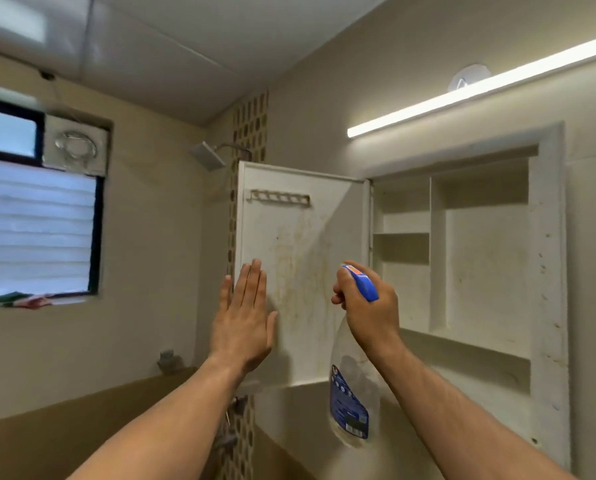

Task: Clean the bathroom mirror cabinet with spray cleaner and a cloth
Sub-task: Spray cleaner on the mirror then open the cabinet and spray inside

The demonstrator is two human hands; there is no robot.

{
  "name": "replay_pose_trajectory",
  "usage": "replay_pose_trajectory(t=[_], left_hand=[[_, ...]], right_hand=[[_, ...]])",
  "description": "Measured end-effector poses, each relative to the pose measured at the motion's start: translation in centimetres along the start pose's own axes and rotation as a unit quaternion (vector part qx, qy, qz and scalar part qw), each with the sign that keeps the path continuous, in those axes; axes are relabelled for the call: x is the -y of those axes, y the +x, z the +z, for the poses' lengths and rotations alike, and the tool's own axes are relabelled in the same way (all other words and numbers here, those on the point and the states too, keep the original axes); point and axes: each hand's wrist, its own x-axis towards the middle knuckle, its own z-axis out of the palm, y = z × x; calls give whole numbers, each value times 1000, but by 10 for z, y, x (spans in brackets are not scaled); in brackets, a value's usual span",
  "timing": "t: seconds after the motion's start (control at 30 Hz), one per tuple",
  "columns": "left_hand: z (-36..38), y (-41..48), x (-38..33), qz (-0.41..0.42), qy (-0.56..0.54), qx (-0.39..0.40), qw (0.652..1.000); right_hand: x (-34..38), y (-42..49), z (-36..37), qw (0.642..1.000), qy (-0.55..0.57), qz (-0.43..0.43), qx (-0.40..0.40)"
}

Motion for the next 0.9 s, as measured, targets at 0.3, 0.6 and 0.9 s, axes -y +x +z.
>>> replay_pose_trajectory(t=[0.3,0.6,0.9], left_hand=[[-13,58,16,13,-1,21,1000],[-8,86,9,60,21,50,997],[-12,71,10,-64,-43,6,997]], right_hand=[[14,32,14,998,7,-64,-26],[23,36,11,996,-13,-78,-38],[16,34,-17,993,14,-46,-104]])
